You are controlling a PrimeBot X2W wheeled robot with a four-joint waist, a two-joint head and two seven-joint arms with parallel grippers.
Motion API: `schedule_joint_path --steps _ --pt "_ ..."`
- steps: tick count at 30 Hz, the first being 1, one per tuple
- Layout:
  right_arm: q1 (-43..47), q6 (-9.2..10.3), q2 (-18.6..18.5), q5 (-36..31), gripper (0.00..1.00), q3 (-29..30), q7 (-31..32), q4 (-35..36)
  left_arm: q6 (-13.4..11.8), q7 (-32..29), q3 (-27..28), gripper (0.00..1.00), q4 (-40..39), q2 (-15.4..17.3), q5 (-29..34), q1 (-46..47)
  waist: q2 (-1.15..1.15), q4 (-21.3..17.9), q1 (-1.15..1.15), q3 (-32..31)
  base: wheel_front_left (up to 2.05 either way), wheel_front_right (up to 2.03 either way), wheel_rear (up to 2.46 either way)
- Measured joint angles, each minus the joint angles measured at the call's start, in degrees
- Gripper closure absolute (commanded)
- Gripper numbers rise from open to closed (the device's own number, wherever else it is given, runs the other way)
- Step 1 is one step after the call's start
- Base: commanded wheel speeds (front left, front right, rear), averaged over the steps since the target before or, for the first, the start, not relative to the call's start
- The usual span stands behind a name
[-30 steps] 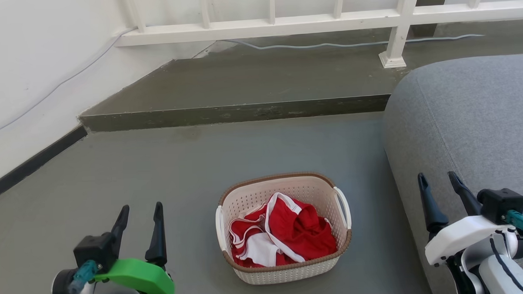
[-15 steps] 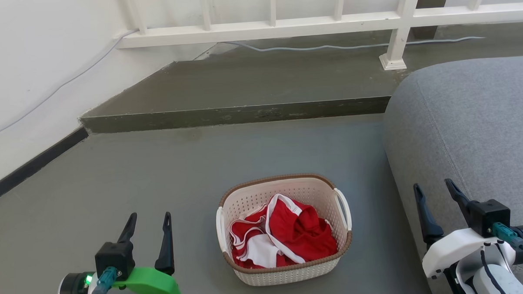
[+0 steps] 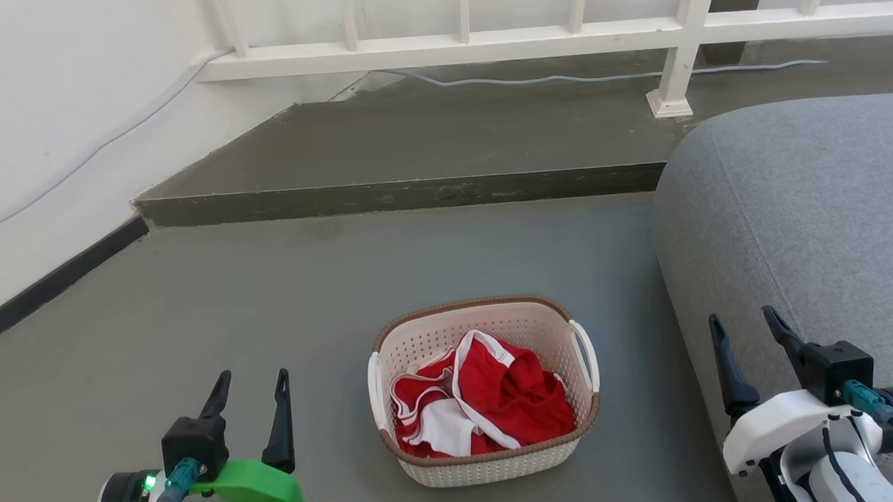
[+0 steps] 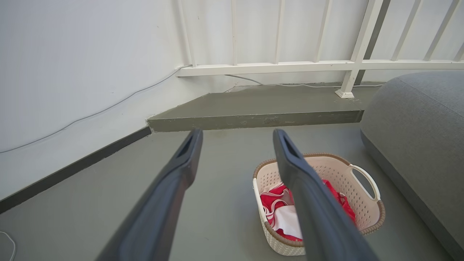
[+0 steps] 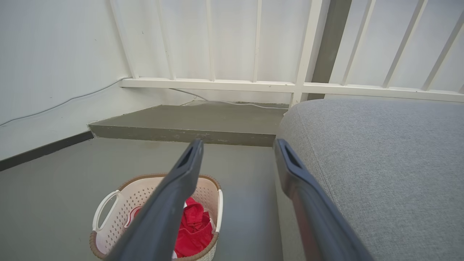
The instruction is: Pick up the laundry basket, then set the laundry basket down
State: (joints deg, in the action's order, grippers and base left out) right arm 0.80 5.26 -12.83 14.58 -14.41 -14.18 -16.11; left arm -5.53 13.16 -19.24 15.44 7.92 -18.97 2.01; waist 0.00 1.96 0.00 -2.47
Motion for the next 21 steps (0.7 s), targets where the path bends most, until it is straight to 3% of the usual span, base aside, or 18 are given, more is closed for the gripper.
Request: schedule_joint_path --steps 21 --pt "0.0 -0.18 0.0 0.0 0.00 0.7 0.0 -0.3 0.0 0.0 -0.3 0.00 -0.1 -1.3 -0.4 0.2 0.00 0.1 0.00 3.5 0.00 0.00 0.00"
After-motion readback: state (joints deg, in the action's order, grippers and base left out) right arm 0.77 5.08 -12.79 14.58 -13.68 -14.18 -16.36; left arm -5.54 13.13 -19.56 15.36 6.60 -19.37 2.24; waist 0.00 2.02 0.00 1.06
